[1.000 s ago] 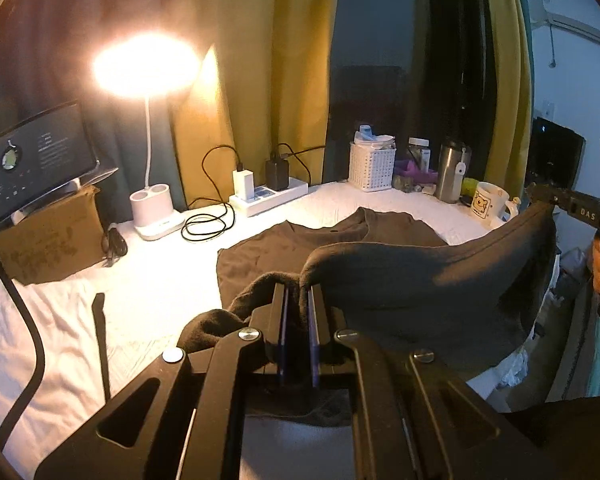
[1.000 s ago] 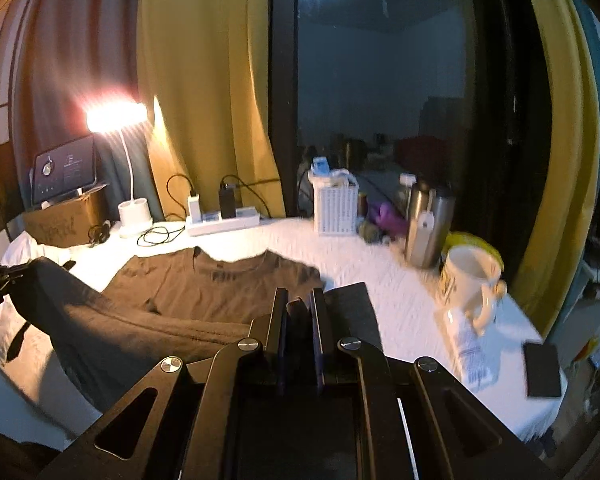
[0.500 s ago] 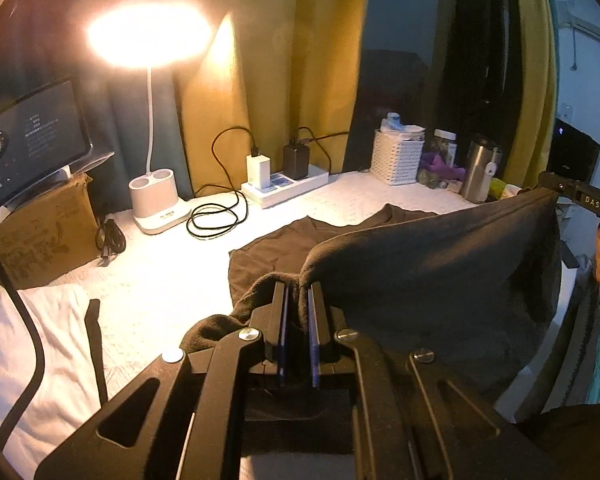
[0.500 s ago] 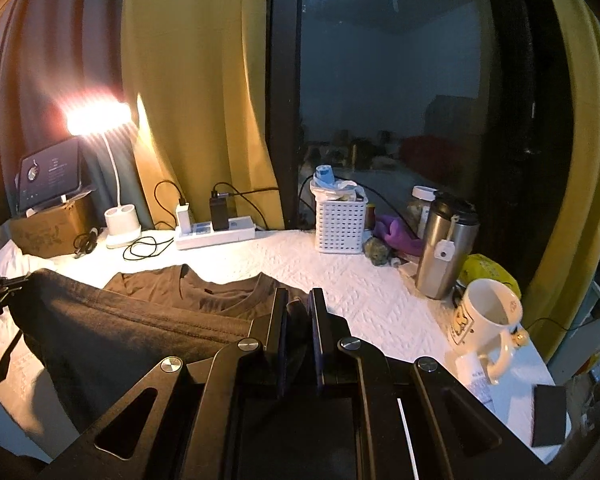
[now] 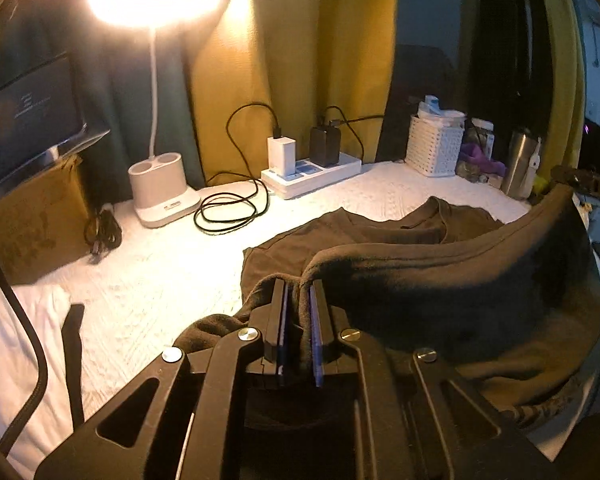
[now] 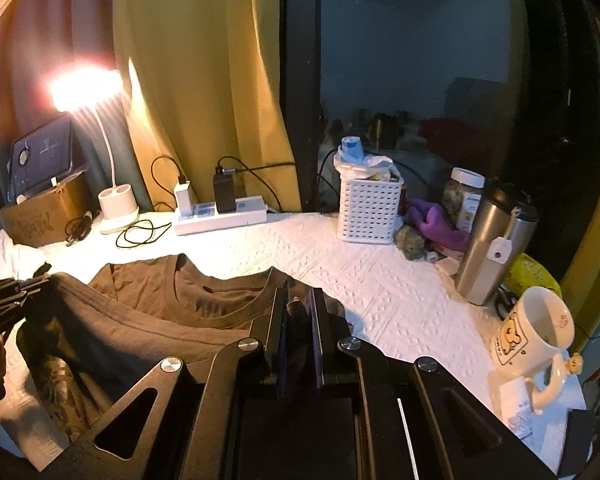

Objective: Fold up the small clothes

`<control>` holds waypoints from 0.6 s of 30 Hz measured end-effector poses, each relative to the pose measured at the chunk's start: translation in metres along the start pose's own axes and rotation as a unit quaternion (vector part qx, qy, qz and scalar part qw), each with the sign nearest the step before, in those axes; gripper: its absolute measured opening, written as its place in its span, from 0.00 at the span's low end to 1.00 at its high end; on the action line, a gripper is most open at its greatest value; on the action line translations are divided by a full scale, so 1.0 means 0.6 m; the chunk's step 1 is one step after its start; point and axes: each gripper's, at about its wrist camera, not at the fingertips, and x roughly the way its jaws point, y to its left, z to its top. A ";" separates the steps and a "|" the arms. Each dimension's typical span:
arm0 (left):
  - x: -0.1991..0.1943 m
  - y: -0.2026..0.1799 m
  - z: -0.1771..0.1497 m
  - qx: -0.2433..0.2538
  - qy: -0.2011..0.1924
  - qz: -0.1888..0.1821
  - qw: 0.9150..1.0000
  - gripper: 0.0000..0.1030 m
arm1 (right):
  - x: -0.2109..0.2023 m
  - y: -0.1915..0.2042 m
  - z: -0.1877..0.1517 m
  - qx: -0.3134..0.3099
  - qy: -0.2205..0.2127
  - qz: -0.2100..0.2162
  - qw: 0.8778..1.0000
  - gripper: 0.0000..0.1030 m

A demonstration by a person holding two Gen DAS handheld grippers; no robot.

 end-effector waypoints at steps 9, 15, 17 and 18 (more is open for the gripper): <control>0.010 -0.002 -0.022 0.002 0.022 0.036 0.999 0.69 | 0.048 -0.006 -0.001 0.010 0.012 0.017 1.000 0.10; 0.059 -0.020 -0.006 0.066 0.069 0.025 0.995 0.69 | 0.059 -0.024 -0.012 0.021 0.016 0.025 0.999 0.10; 0.081 -0.014 -0.011 0.074 0.099 0.035 0.992 0.47 | 0.060 -0.032 -0.018 0.026 0.019 0.024 0.999 0.10; 0.089 -0.010 -0.014 0.075 0.115 0.035 0.990 0.40 | 0.059 -0.036 -0.021 0.029 0.020 0.023 0.999 0.09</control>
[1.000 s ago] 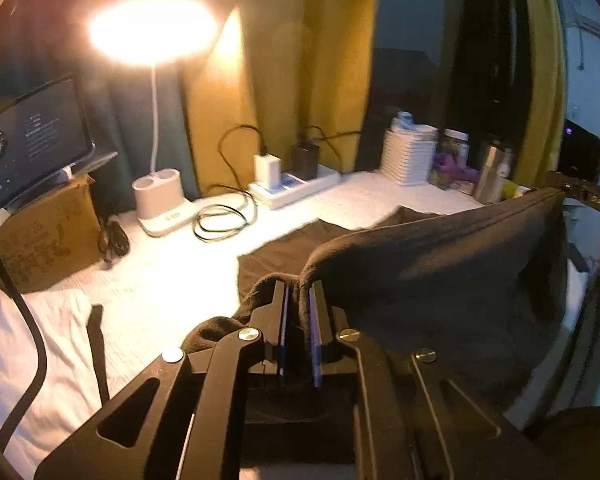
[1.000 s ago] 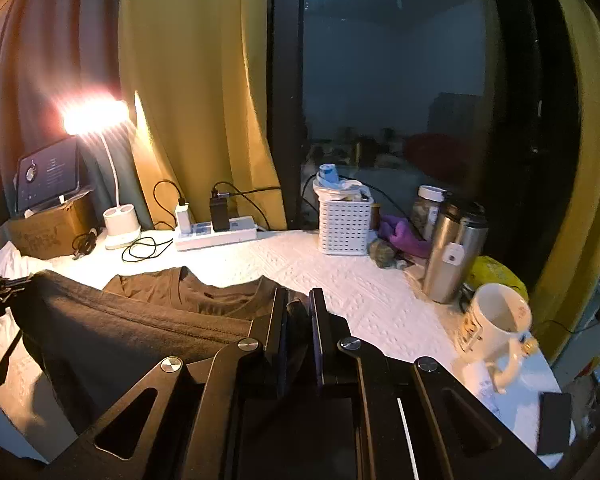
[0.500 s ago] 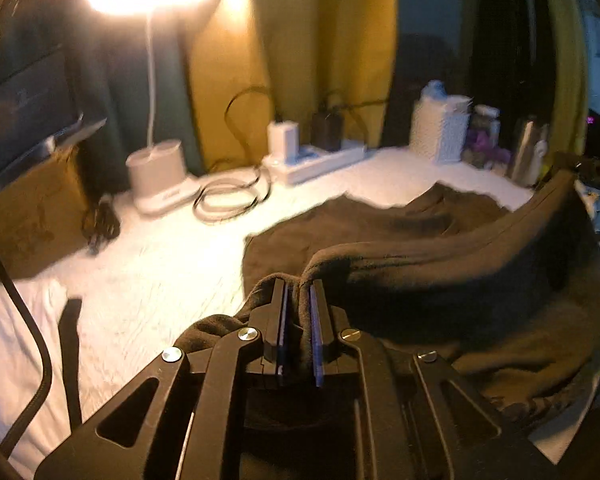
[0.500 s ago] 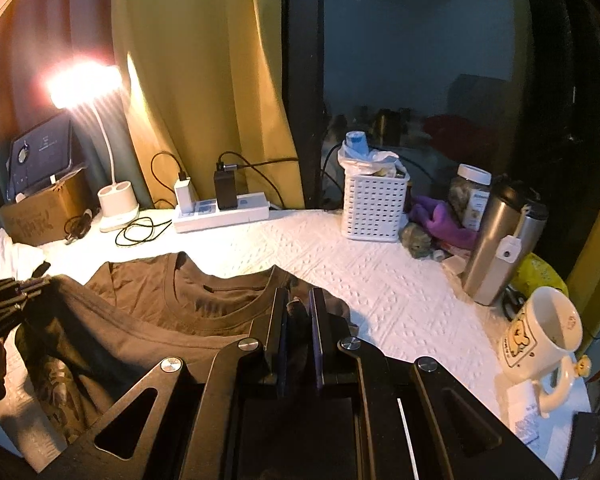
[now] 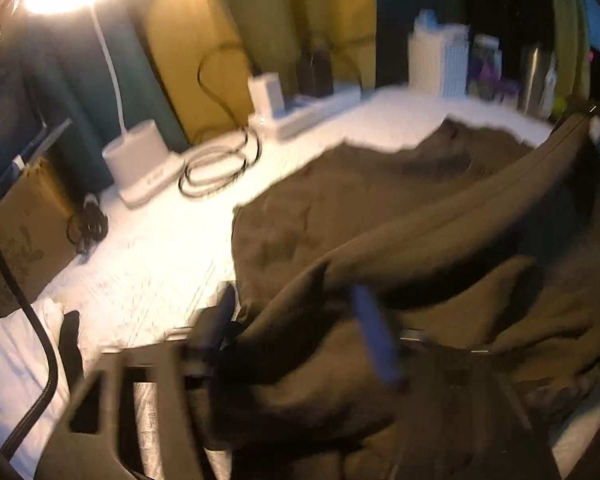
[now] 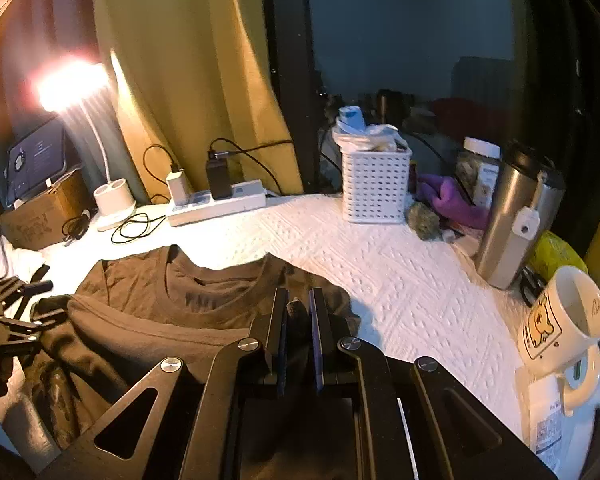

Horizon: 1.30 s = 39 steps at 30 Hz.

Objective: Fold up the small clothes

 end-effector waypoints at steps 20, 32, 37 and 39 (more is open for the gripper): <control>-0.043 0.039 0.109 -0.001 -0.081 -0.002 0.997 0.03 | 0.005 -0.019 0.045 -0.010 -0.016 -0.020 1.000 0.10; 0.082 0.069 0.121 -0.056 -0.022 -0.041 0.997 0.03 | 0.136 -0.038 0.057 -0.009 0.043 -0.042 0.998 0.10; 0.111 0.076 0.121 -0.080 -0.012 -0.050 0.995 0.03 | 0.185 -0.042 0.053 -0.012 0.060 -0.050 0.997 0.10; 0.120 0.075 0.119 -0.087 -0.008 -0.048 0.995 0.04 | 0.206 -0.044 0.054 -0.012 0.070 -0.053 0.996 0.10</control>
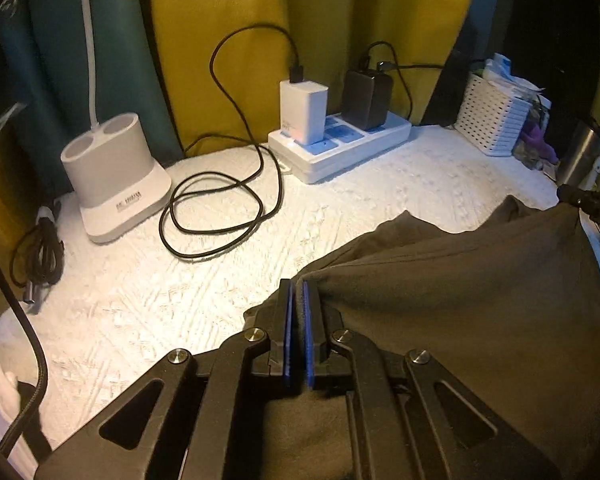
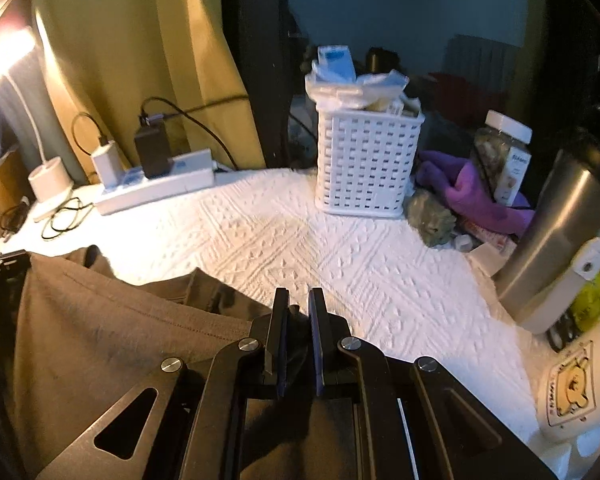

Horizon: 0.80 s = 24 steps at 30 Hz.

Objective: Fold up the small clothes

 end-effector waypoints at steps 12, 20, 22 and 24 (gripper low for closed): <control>0.004 0.010 0.005 -0.019 0.013 0.020 1.000 0.17 | 0.067 0.000 -0.003 -0.006 0.040 -0.029 0.999 0.10; -0.054 0.010 0.012 -0.025 -0.015 0.031 0.999 0.45 | 0.057 -0.001 -0.001 -0.018 0.057 -0.050 0.997 0.35; -0.072 0.008 0.009 -0.026 -0.022 0.026 0.999 0.46 | 0.045 -0.005 0.003 -0.013 0.060 -0.068 0.996 0.84; -0.089 0.005 0.006 -0.025 -0.029 0.022 0.999 0.53 | 0.023 -0.012 0.007 -0.001 0.047 -0.071 0.996 0.90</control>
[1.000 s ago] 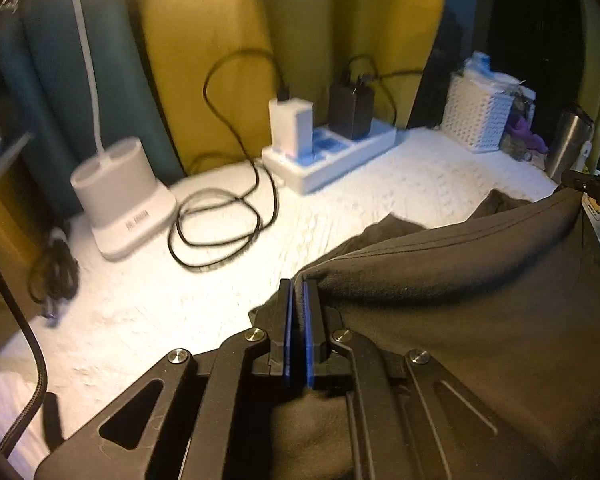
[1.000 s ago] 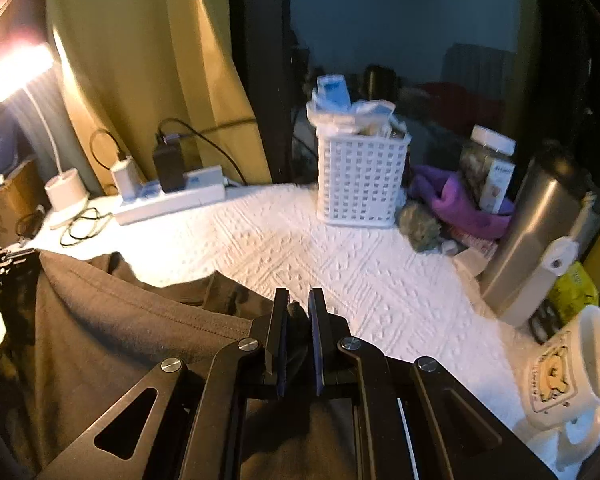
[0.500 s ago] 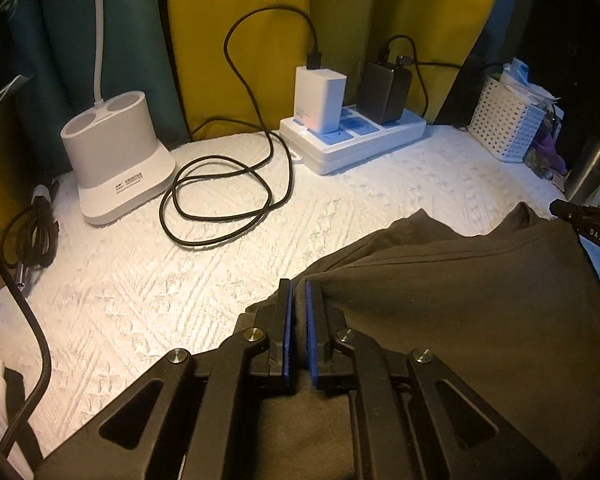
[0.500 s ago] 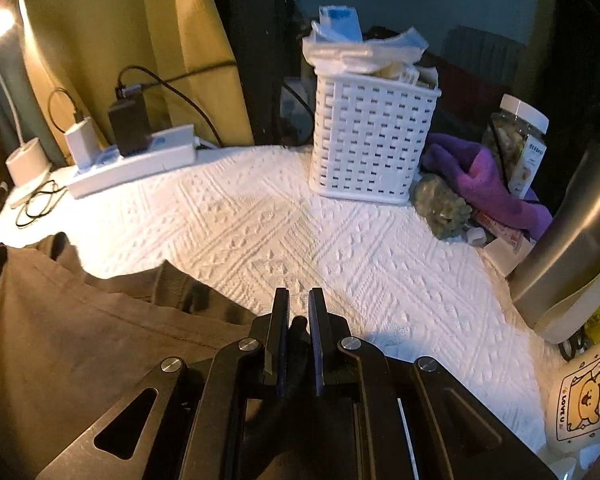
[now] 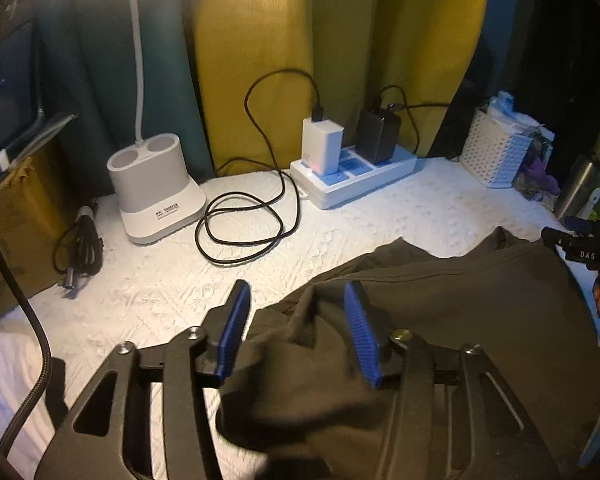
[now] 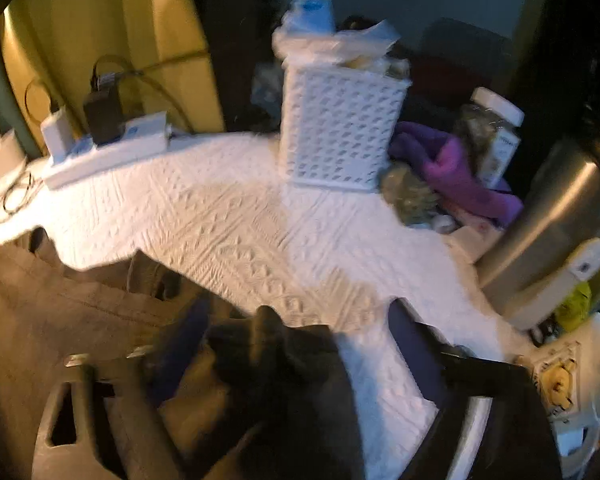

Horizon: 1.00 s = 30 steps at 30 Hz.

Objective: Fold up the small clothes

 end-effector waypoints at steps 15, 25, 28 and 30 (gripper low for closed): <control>-0.128 0.033 -0.098 -0.019 -0.009 0.007 1.000 0.62 | -0.174 -0.011 -0.081 0.006 -0.055 -0.012 0.998 0.90; -0.141 0.017 -0.231 -0.019 0.027 -0.021 0.999 0.63 | -0.228 -0.031 -0.230 0.029 -0.044 -0.019 0.998 0.90; -0.138 0.005 -0.251 -0.013 0.031 -0.020 0.999 0.62 | -0.231 -0.036 -0.273 0.034 -0.035 -0.012 0.999 0.90; -0.140 0.000 -0.258 -0.011 0.031 -0.020 0.999 0.62 | -0.231 -0.039 -0.298 0.038 -0.029 -0.006 0.999 0.90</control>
